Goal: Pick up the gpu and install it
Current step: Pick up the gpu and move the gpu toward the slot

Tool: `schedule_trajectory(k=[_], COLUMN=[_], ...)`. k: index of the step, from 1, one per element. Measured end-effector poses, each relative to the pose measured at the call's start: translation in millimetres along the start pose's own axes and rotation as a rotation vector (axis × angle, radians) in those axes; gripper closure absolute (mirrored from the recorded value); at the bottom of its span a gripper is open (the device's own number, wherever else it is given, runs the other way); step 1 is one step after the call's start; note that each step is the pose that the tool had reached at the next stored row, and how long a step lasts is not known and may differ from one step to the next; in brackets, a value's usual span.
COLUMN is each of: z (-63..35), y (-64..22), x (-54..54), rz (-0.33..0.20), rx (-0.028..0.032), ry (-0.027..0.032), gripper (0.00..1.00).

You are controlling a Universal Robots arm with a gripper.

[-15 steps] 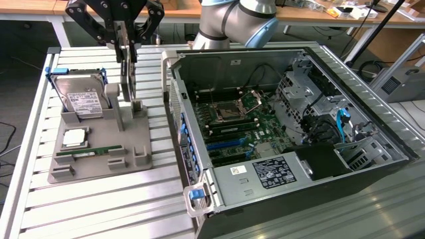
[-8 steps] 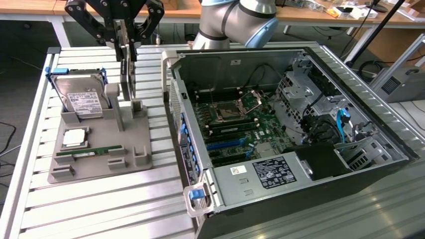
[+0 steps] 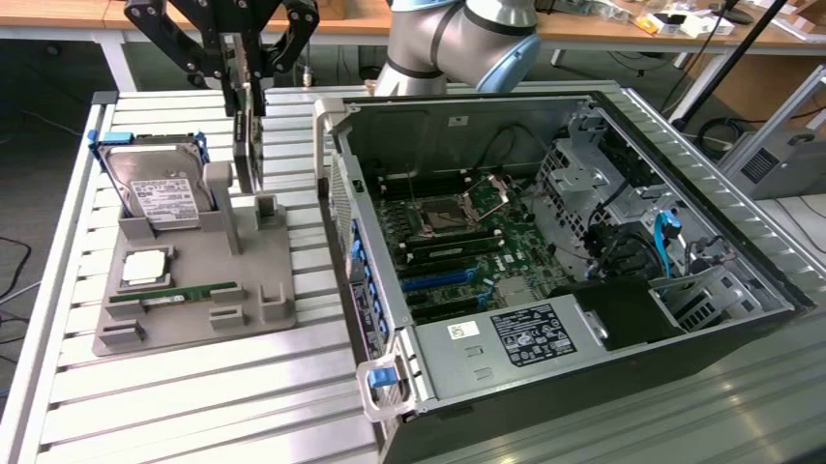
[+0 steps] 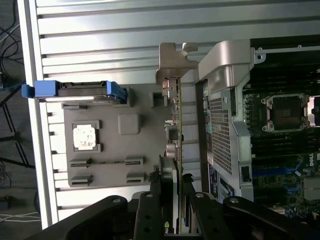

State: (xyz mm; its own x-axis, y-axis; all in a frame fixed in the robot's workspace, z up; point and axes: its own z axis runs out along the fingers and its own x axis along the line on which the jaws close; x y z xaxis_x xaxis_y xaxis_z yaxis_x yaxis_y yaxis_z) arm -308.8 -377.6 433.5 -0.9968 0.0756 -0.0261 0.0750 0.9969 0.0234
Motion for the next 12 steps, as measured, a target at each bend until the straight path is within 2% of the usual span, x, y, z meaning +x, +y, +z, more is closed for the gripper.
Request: schedule_trajectory(k=[12], z=[-2.2], y=[0.0], x=[-0.1], rz=[0.0], rx=[0.0], ry=[0.0001], gripper=[0.73])
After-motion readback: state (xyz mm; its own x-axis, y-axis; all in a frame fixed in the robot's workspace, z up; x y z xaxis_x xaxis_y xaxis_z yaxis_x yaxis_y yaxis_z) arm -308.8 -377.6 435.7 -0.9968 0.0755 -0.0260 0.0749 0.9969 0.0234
